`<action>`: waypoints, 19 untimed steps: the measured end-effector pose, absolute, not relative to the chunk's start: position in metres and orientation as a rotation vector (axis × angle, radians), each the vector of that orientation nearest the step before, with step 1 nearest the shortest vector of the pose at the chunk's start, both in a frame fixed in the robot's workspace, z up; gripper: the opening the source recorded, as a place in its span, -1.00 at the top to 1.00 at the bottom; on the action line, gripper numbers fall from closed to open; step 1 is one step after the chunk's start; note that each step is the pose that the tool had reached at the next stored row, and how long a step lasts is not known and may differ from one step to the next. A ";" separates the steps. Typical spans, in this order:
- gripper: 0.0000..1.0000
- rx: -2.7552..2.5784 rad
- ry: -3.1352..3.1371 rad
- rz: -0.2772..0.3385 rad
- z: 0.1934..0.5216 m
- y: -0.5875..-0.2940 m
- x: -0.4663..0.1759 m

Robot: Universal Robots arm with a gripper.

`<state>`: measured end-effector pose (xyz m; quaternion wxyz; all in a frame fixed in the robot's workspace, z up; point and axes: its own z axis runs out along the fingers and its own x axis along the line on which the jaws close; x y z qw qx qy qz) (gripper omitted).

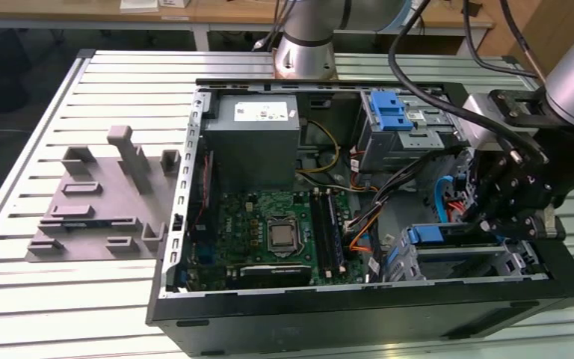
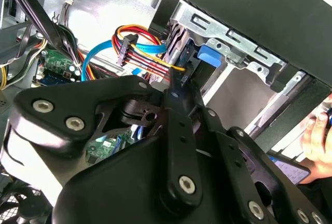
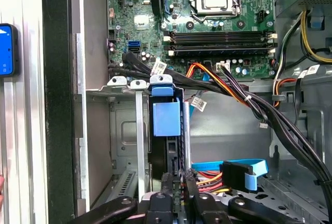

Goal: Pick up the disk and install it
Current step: 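Insert the first disk wire, then insert the second disk wire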

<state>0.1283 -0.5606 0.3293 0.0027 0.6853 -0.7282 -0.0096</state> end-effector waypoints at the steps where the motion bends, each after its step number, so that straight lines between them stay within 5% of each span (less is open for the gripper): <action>1: 0.53 2.149 -2.284 -0.029 0.331 -0.561 0.128; 7: 0.53 2.149 -2.283 -0.030 0.339 -0.561 0.128; 11: 0.79 2.149 -2.283 -0.030 0.340 -0.561 0.128; 19: 0.79 2.149 -2.283 -0.030 0.340 -0.561 0.128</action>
